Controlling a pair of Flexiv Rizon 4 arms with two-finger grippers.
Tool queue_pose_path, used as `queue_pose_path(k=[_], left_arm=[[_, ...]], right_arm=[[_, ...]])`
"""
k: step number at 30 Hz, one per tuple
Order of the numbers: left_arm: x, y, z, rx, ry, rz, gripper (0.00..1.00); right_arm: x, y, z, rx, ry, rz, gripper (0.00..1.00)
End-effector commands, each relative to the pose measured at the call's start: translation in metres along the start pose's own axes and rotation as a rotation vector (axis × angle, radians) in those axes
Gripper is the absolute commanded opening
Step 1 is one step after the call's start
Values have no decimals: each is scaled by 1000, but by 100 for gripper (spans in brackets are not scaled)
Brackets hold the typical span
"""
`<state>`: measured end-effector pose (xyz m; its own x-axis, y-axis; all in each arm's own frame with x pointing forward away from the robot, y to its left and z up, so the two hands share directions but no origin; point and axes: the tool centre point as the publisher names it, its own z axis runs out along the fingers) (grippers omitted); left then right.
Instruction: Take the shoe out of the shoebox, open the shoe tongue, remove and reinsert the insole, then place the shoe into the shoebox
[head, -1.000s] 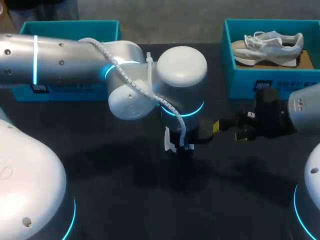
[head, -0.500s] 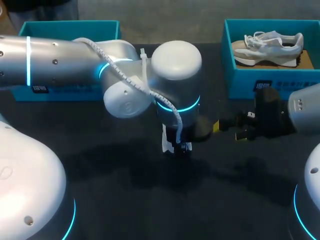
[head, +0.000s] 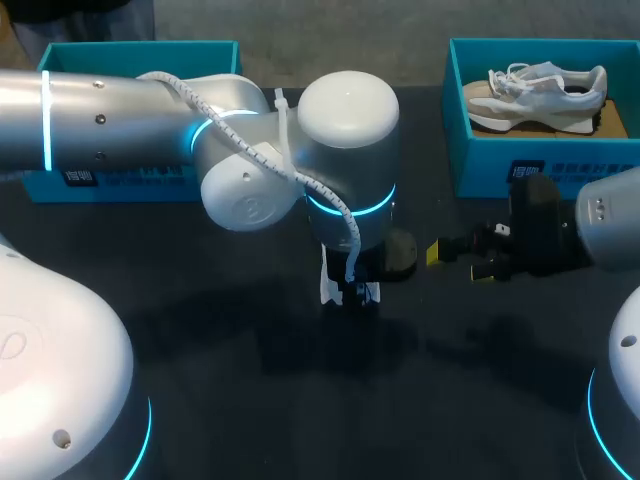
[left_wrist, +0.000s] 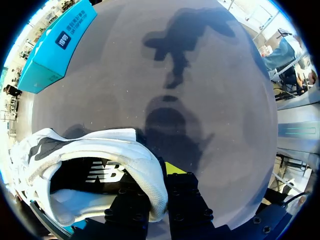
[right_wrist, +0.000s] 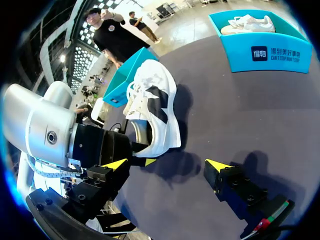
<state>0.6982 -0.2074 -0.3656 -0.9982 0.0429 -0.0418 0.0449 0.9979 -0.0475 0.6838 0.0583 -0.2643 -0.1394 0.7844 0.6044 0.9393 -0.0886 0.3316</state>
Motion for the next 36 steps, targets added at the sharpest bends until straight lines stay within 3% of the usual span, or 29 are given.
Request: queue_pose_path(k=[1,17,36], left_arm=[[3,3,-6,7,5,10,0],[21,11,-14,-1,35,73,0],[32,24,-44,16,26,93,0]], right_arm=[[2,-1,2,-3,-5,2,100],[2,-1,2,-3,-5,2,100],[2,-1,2,-3,-5,2,100]])
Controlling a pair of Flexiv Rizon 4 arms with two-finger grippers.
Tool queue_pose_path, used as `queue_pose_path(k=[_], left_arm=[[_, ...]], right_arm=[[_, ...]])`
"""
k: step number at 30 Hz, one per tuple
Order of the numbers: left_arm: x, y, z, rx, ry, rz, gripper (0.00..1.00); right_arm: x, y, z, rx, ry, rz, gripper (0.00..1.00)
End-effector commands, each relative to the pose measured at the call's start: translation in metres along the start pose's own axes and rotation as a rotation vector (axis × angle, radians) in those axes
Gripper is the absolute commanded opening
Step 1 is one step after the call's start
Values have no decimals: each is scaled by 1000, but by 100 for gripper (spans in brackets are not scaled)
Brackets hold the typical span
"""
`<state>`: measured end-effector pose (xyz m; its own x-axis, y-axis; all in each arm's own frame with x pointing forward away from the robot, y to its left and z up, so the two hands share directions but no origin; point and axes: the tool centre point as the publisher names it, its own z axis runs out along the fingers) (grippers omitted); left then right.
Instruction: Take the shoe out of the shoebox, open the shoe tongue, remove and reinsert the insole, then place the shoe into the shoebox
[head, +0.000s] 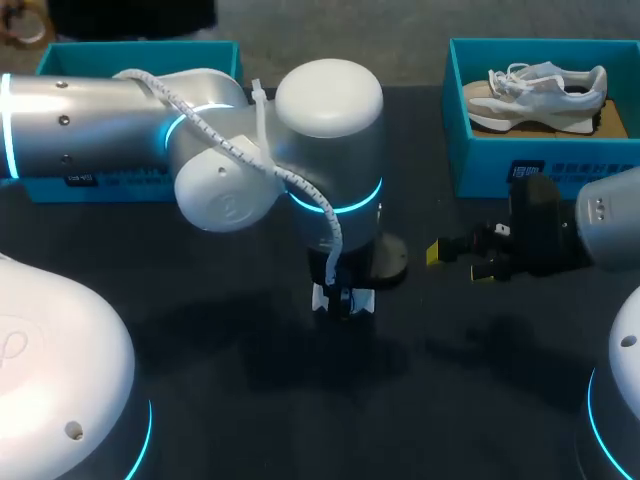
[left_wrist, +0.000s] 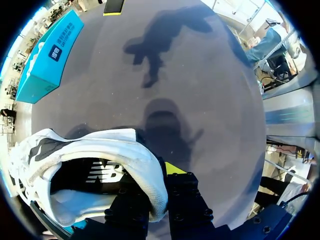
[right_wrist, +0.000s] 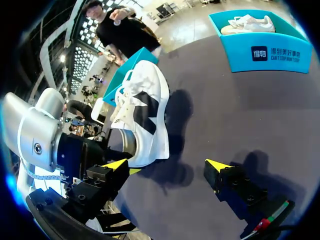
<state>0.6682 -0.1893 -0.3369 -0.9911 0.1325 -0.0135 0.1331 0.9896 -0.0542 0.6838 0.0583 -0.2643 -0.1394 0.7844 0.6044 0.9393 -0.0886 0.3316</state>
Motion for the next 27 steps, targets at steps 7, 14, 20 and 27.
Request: queue_pose_path(k=[7,14,20,27], left_arm=[[9,8,-31,29,4,14,0],[11,9,-57,48,7,31,0],[14,13,-77,59,20,37,0],[17,15,-95,82,51,43,0]], right_arm=[[2,-1,2,-3,-5,2,100],[2,-1,2,-3,-5,2,100],[2,-1,2,-3,-5,2,100],[2,-1,2,-3,-5,2,100]])
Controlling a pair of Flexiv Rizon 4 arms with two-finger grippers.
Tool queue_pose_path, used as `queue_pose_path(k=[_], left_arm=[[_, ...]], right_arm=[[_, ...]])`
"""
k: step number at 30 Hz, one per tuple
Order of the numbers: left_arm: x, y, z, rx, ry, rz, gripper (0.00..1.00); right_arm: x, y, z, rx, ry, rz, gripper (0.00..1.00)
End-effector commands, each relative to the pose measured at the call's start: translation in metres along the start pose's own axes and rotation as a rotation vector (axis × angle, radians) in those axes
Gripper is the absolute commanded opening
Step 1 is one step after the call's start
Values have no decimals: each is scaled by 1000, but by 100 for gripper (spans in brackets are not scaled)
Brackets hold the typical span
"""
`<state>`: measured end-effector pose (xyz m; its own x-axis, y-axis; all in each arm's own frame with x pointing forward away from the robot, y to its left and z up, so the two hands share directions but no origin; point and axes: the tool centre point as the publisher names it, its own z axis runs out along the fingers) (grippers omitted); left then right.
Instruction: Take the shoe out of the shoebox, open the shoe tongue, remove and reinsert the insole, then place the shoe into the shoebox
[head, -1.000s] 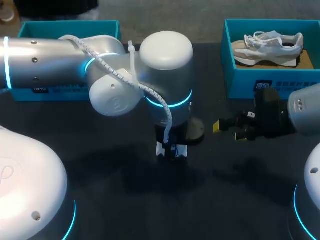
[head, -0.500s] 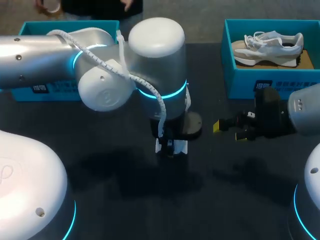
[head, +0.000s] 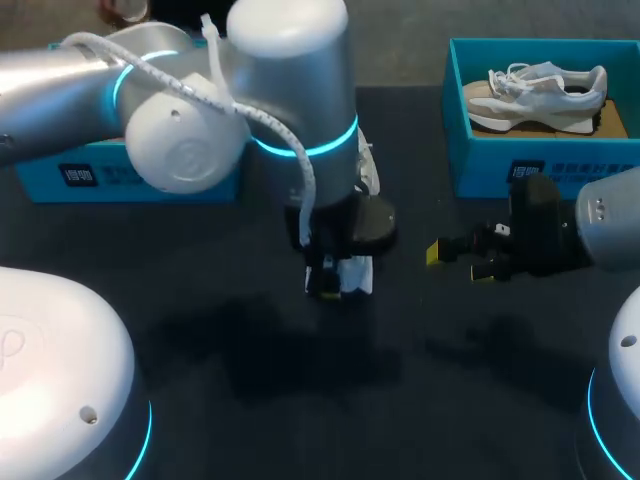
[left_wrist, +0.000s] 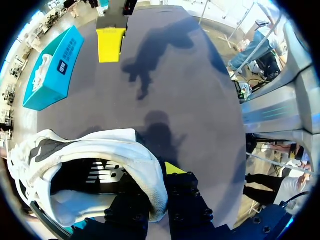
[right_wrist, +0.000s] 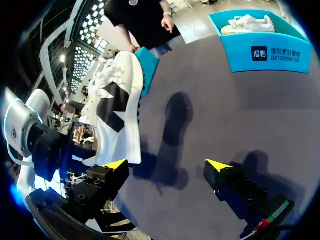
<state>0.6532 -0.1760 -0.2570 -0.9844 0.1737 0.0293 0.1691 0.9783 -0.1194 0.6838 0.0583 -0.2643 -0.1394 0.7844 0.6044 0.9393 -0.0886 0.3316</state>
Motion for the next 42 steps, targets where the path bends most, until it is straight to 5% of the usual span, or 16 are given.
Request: queue_pose_path(k=[1,17,42], left_arm=[[3,7,-17,15,8,6,0],[16,3,-73,21,21,63,0],[15,6,-74,5,37,52,0]], right_arm=[[2,-1,2,-3,-5,2,100],[2,-1,2,-3,-5,2,100],[2,-1,2,-3,-5,2,100]])
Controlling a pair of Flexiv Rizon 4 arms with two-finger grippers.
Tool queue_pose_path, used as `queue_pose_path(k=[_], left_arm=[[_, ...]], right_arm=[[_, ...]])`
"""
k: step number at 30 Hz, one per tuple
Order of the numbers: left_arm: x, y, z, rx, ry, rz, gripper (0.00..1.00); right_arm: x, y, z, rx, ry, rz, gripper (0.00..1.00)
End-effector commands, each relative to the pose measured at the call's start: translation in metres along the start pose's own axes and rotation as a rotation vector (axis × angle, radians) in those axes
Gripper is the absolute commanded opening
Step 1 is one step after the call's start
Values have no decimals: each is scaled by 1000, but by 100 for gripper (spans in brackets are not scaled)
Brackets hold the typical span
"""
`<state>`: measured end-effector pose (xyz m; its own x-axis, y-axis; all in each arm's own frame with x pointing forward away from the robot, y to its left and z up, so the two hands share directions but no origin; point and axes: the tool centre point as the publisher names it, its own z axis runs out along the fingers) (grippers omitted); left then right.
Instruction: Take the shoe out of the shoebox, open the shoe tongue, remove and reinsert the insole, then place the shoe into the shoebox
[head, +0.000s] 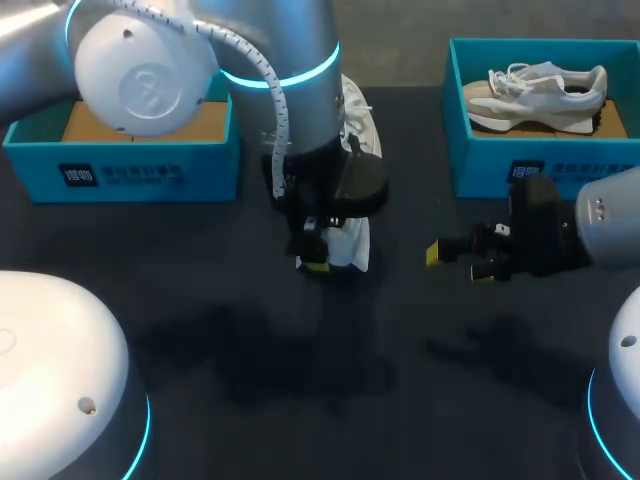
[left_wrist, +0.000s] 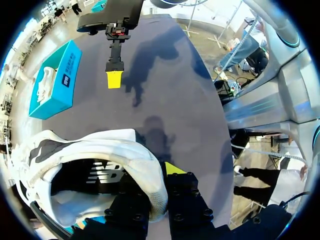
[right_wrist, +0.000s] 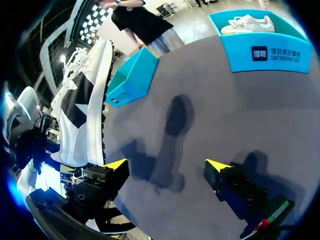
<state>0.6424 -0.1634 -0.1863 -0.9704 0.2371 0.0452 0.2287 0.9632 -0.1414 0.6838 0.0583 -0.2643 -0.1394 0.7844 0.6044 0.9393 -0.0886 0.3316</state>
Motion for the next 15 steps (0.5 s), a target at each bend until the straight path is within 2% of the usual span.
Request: queue_pose_path(k=[1,7,15], left_arm=[[1,9,-9,-4,27,-1,0],[3,27,-28,-23,81,-23,0],[4,47,-30,-21,140,-36,0]], right_arm=[[2,-1,2,-3,-5,2,100],[2,-1,2,-3,-5,2,100],[2,-1,2,-3,-5,2,100]])
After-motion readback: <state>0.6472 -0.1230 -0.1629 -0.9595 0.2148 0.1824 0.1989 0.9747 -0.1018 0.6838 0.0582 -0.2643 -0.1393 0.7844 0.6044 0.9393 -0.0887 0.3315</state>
